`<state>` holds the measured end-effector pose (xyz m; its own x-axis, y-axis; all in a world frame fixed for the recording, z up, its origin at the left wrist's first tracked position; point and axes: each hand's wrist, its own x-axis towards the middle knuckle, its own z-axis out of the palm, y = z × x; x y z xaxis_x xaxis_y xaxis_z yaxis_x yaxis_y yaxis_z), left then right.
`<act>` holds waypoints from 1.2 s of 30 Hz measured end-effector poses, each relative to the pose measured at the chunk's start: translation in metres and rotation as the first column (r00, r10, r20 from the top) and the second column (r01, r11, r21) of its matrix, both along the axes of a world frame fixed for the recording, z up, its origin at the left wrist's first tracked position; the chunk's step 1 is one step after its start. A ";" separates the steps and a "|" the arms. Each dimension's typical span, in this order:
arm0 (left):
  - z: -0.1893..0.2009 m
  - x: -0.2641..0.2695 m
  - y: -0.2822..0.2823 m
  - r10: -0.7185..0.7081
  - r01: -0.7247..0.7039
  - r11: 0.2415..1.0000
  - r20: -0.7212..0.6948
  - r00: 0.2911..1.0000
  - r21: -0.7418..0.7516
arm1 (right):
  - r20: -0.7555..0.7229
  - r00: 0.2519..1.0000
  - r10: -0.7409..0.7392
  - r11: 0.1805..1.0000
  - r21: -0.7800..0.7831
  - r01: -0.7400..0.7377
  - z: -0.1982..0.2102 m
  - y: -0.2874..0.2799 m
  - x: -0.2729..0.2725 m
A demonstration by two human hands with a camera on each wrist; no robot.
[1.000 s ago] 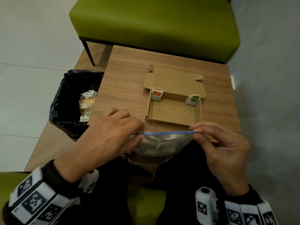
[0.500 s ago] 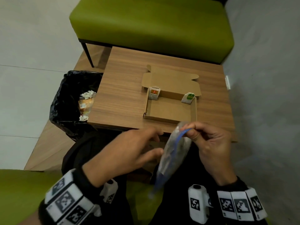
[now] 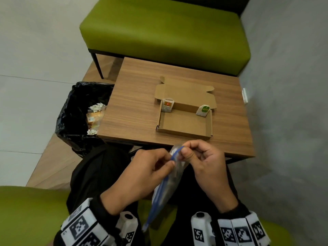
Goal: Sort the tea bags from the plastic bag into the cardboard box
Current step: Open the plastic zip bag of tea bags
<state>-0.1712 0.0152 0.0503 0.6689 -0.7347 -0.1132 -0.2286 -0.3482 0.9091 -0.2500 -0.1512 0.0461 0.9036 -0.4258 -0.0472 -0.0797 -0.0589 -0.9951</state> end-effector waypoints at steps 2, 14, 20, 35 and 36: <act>-0.001 -0.002 0.002 0.071 -0.071 0.997 -0.001 0.997 -0.014 | -0.038 0.999 -0.002 0.999 -0.034 0.000 0.000 0.008 -0.002; 0.008 -0.007 -0.005 0.220 -0.235 0.971 -0.232 0.947 -0.036 | -0.268 0.935 0.231 0.957 -0.113 -0.268 -0.008 0.020 -0.024; 0.000 0.001 -0.001 0.221 -0.225 0.974 -0.120 0.968 -0.016 | -0.233 0.962 0.144 0.984 0.133 -0.115 -0.001 0.003 -0.029; -0.005 0.012 -0.016 0.107 -0.288 0.957 -0.898 0.427 -0.023 | -0.253 0.947 0.200 0.856 0.515 -0.043 0.014 -0.024 -0.021; -0.006 0.011 -0.016 0.134 -0.262 0.965 -0.847 0.515 -0.006 | -0.228 0.952 0.205 0.834 0.549 -0.047 0.015 -0.024 -0.022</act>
